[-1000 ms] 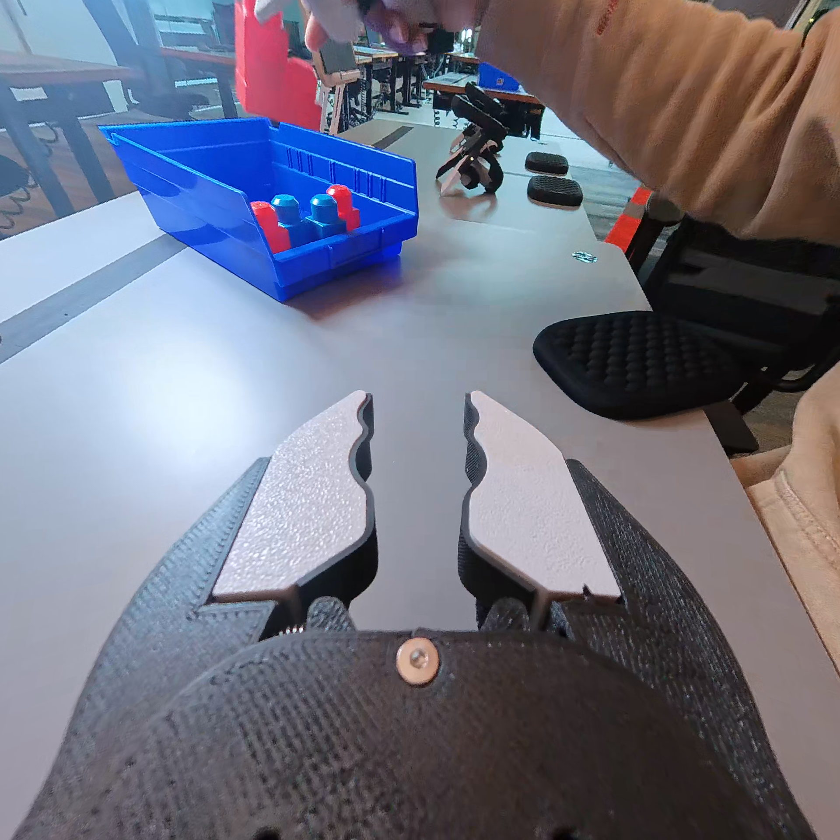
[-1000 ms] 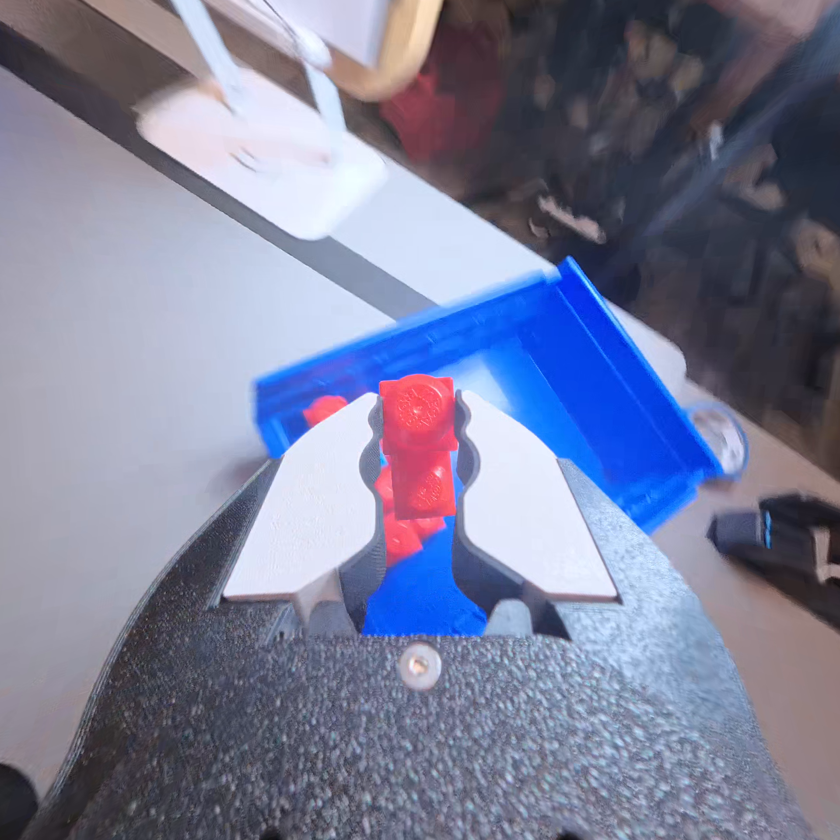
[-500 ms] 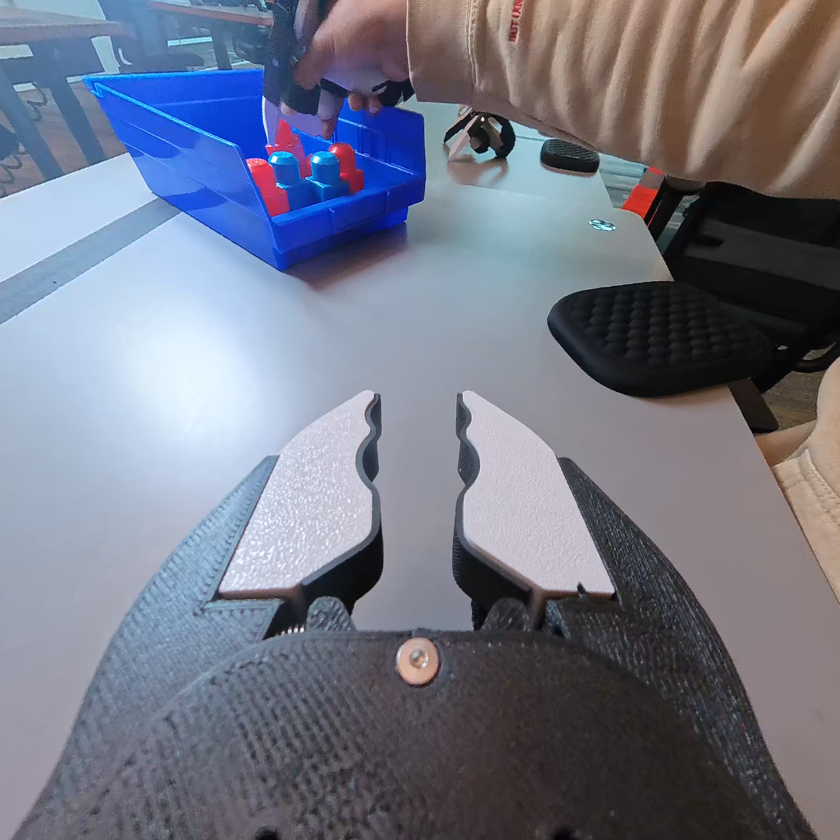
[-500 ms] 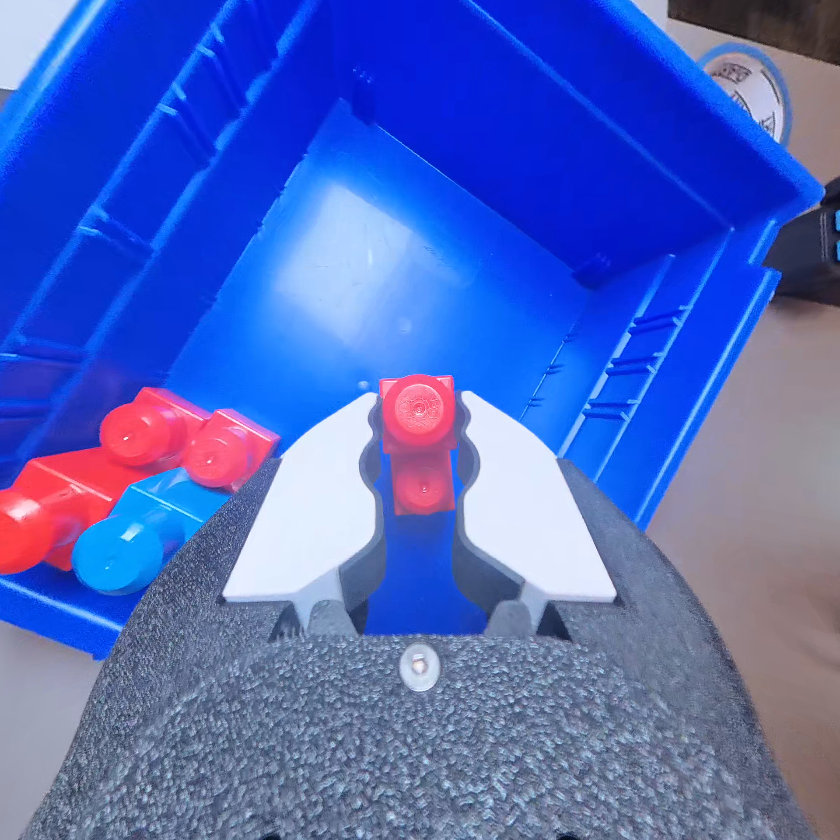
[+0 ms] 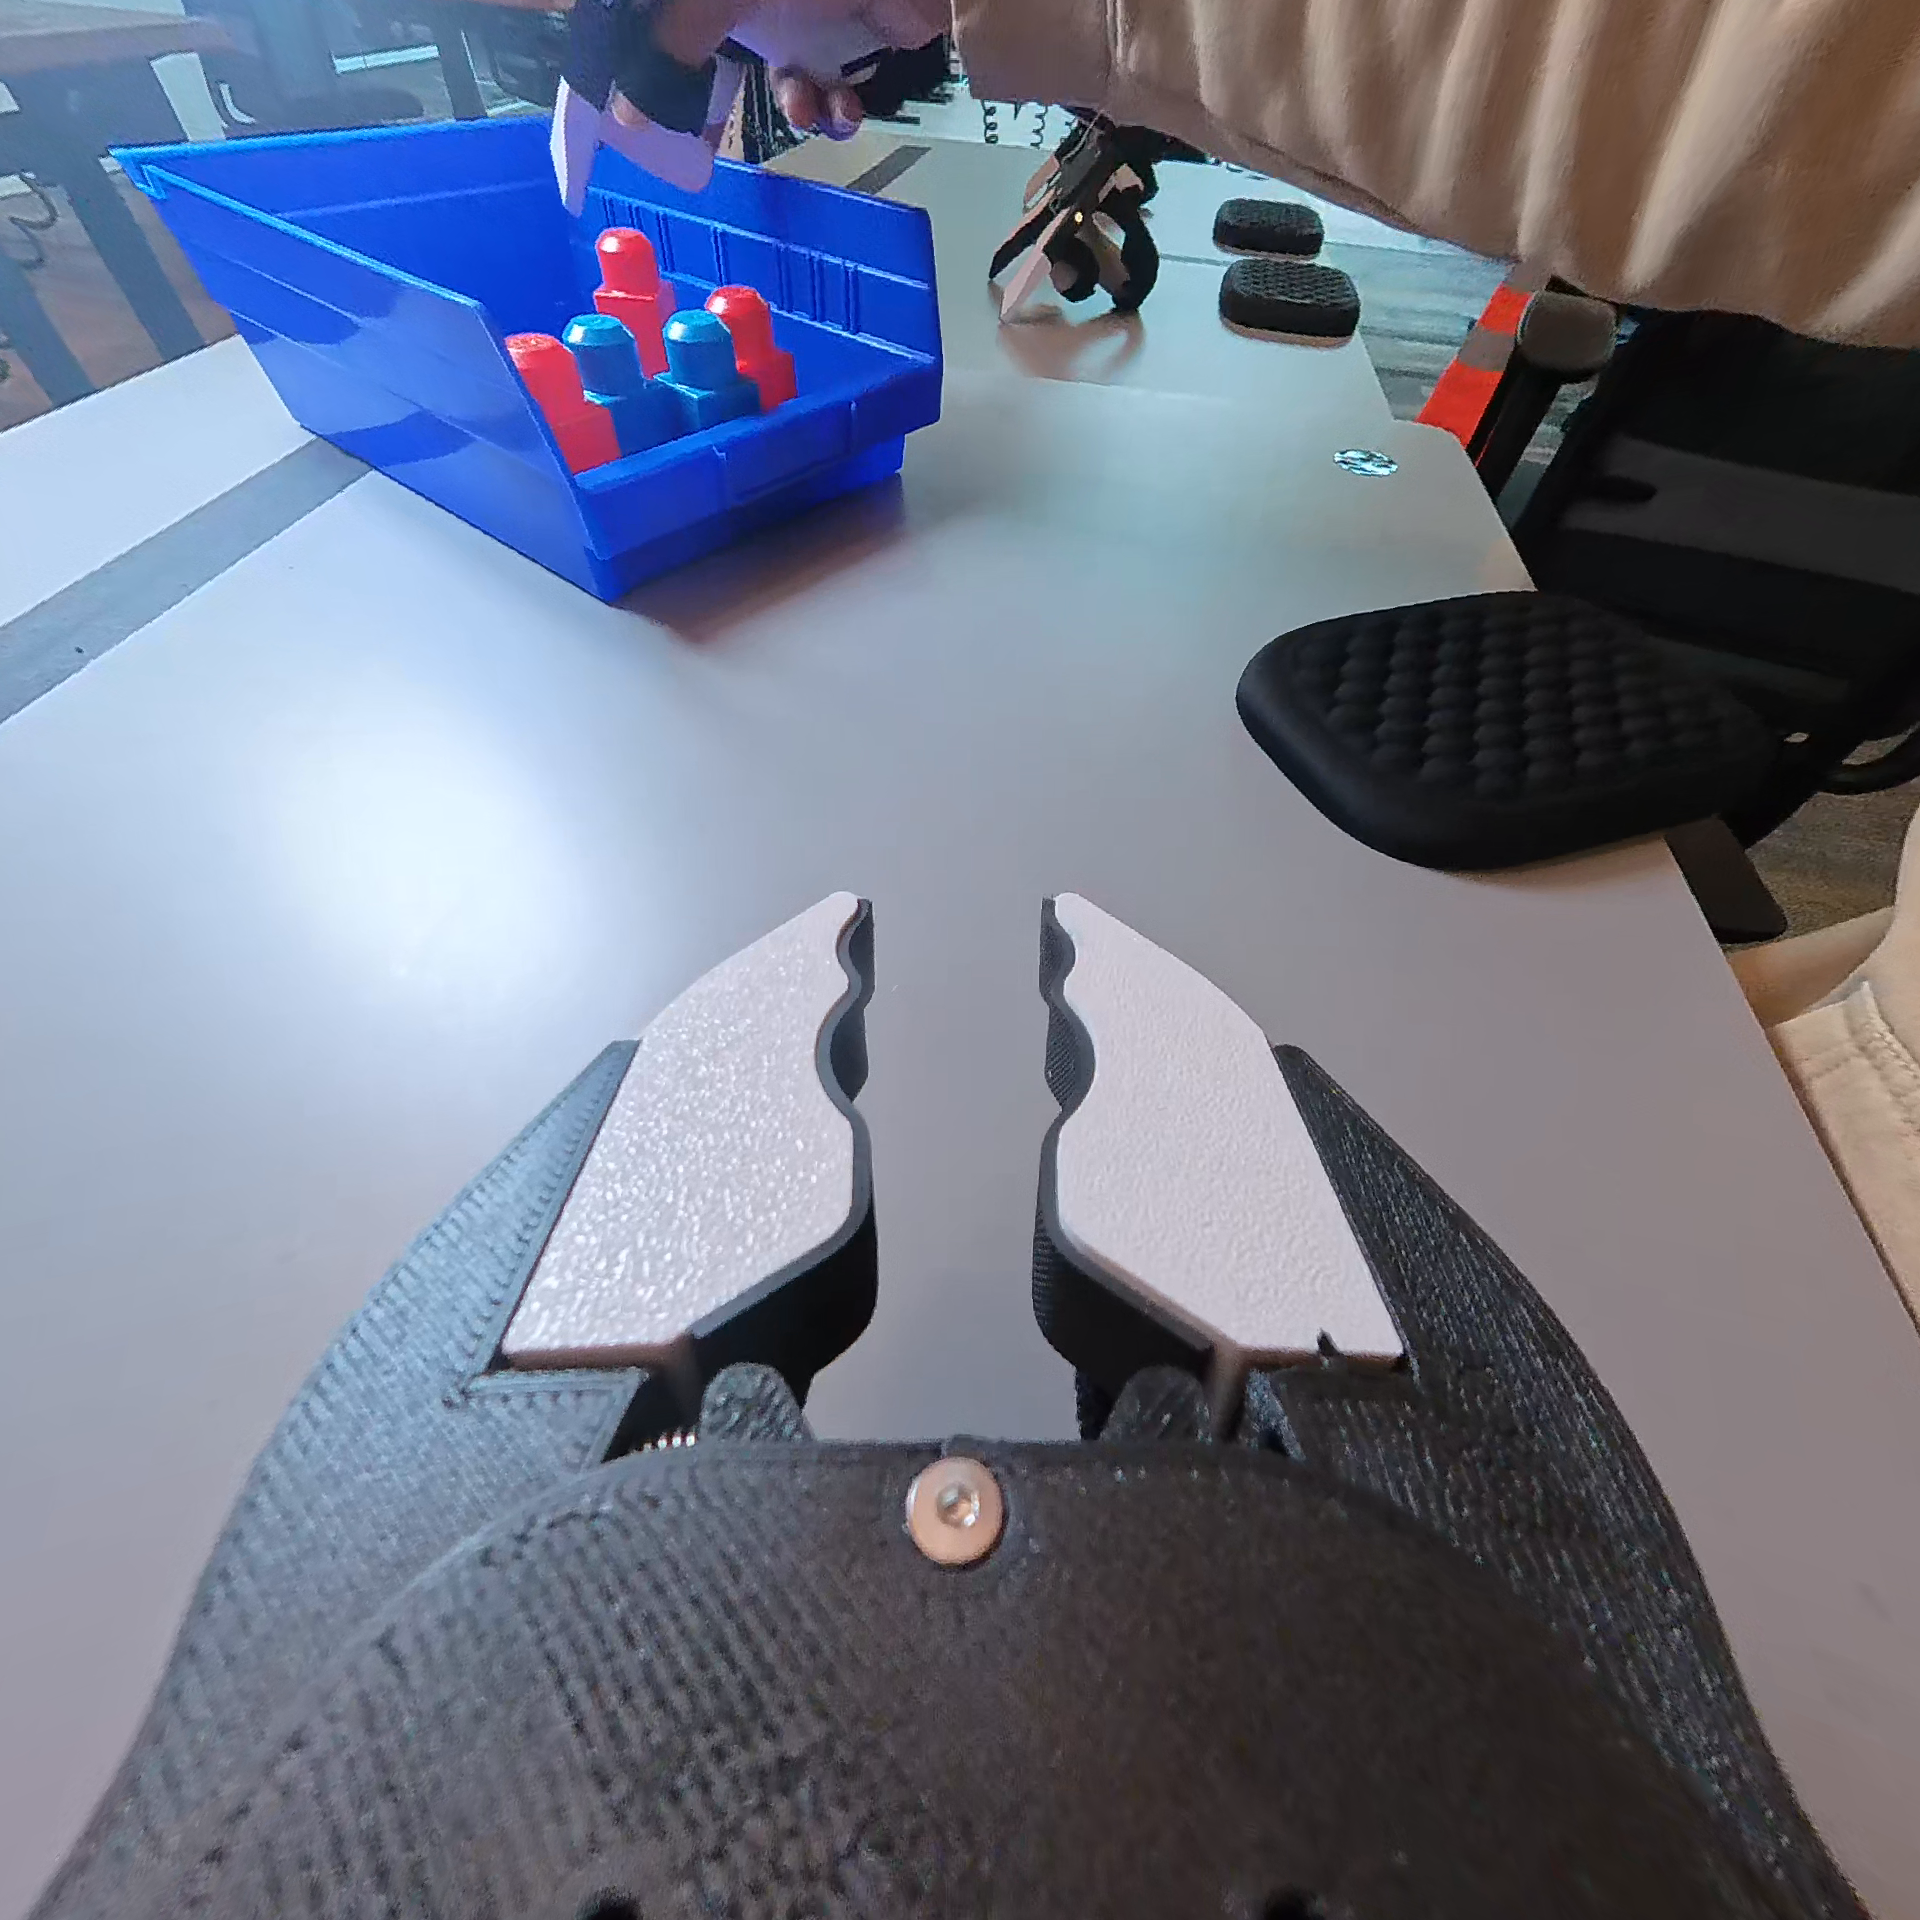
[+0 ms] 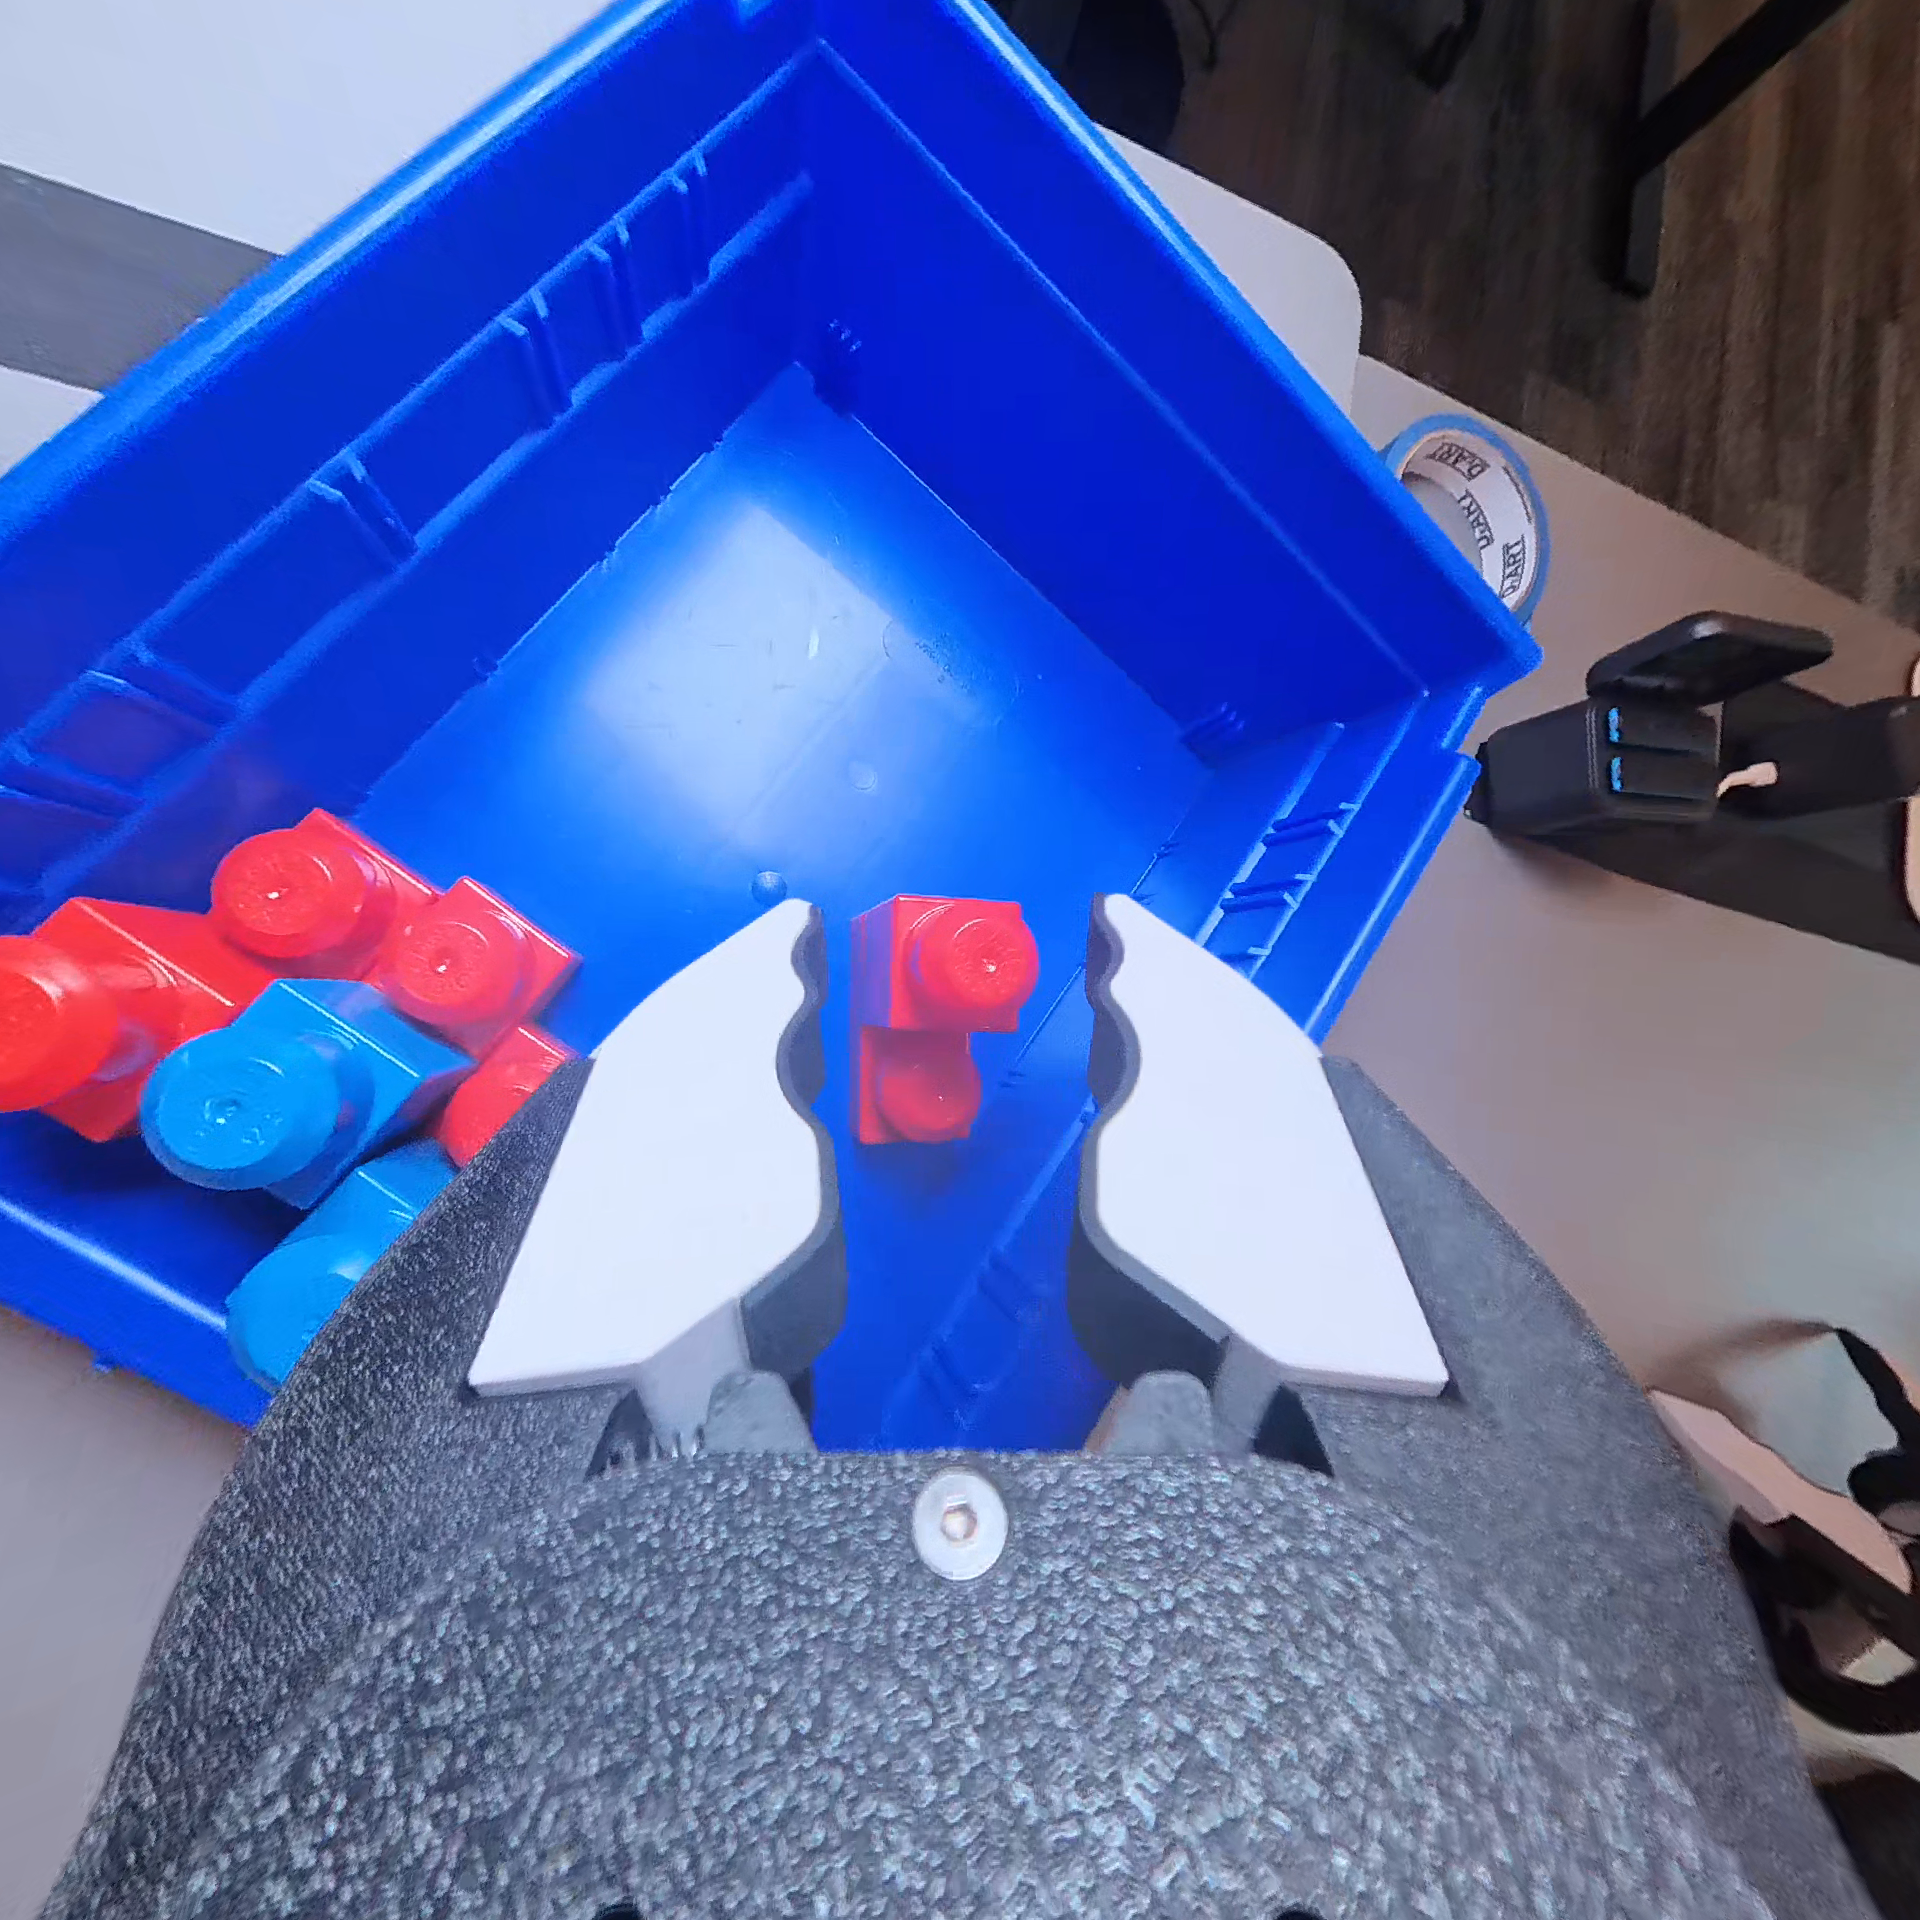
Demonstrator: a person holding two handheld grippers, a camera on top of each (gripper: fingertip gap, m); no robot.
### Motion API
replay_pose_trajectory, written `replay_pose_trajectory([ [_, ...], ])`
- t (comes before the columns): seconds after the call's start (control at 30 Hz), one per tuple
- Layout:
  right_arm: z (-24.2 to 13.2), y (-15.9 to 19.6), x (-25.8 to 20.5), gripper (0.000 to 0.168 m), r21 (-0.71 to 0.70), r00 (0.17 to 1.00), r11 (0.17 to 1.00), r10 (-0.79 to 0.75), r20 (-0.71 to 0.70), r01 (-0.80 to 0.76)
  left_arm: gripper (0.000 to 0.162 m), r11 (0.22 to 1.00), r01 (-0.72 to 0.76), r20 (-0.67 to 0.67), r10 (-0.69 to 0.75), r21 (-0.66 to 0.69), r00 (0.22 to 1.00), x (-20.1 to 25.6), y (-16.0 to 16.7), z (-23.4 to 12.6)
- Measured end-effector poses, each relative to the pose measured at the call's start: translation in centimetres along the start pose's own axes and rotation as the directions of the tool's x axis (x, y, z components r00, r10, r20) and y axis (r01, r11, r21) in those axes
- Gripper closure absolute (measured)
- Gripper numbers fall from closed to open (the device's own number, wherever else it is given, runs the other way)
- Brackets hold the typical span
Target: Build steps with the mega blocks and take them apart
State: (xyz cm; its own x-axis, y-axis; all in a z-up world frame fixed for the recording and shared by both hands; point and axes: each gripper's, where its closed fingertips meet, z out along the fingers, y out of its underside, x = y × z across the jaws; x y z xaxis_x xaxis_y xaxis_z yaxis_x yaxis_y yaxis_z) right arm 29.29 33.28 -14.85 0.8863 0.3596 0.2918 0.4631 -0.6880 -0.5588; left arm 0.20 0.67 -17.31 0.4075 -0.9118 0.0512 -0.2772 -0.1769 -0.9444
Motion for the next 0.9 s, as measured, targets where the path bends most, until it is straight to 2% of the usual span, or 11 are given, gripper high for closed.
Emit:
replay_pose_trajectory([
  [0.1, 0.6, -0.1, -0.6, 0.118, 0.006, 0.995, 0.995, -0.099, 0.029, 0.099, 0.131, 1.0, -0.004, -0.001, 0.004, -0.006, 1.0, 0.1, 0.1, 0.1],
  [0.23, 2.2, 1.4, -0.5, 0.116, -0.098, 0.984, 0.98, -0.173, 0.036, 0.175, 0.131, 1.0, -0.005, -0.004, 0.005, -0.024, 1.0, 0.2, 0.6, 0.4],
  [0.27, 2.6, 1.9, -0.4, 0.117, -0.131, 0.982, 0.974, -0.182, 0.043, 0.186, 0.131, 1.0, -0.006, -0.007, 0.006, -0.028, 1.0, 0.3, 0.7, 0.4],
  [0.33, 3.1, 2.9, -0.2, 0.13, -0.196, 0.979, 0.959, -0.197, 0.052, 0.203, 0.131, 0.999, -0.011, -0.012, 0.01, -0.032, 1.0, 0.4, 0.8, 0.5],
  [0.47, 2.7, 3.9, 0.1, 0.132, -0.309, 0.992, 0.943, -0.118, 0.05, 0.128, 0.131, 0.999, -0.012, -0.026, 0.011, -0.04, 1.0, 0.5, 1.1, 0.6],
  [0.63, 0.8, 5.1, -0.9, 0.134, -0.476, 0.998, 0.878, -0.016, 0.056, 0.041, 0.132, 0.998, -0.011, -0.035, 0.009, -0.054, 0.999, 0.6, 1.5, 0.7],
  [0.8, -1.3, 3.5, -0.6, 0.13, -0.44, 0.998, 0.896, -0.03, 0.063, 0.055, 0.132, 0.999, -0.021, -0.031, 0.019, -0.048, 0.999, 0.7, 1.2, 0.7],
  [0.9, -2.7, 1.2, -0.8, 0.128, -0.314, 0.995, 0.946, -0.064, 0.07, 0.083, 0.132, 0.999, -0.018, -0.01, 0.017, -0.038, 1.0, 0.3, 0.9, 0.4],
])
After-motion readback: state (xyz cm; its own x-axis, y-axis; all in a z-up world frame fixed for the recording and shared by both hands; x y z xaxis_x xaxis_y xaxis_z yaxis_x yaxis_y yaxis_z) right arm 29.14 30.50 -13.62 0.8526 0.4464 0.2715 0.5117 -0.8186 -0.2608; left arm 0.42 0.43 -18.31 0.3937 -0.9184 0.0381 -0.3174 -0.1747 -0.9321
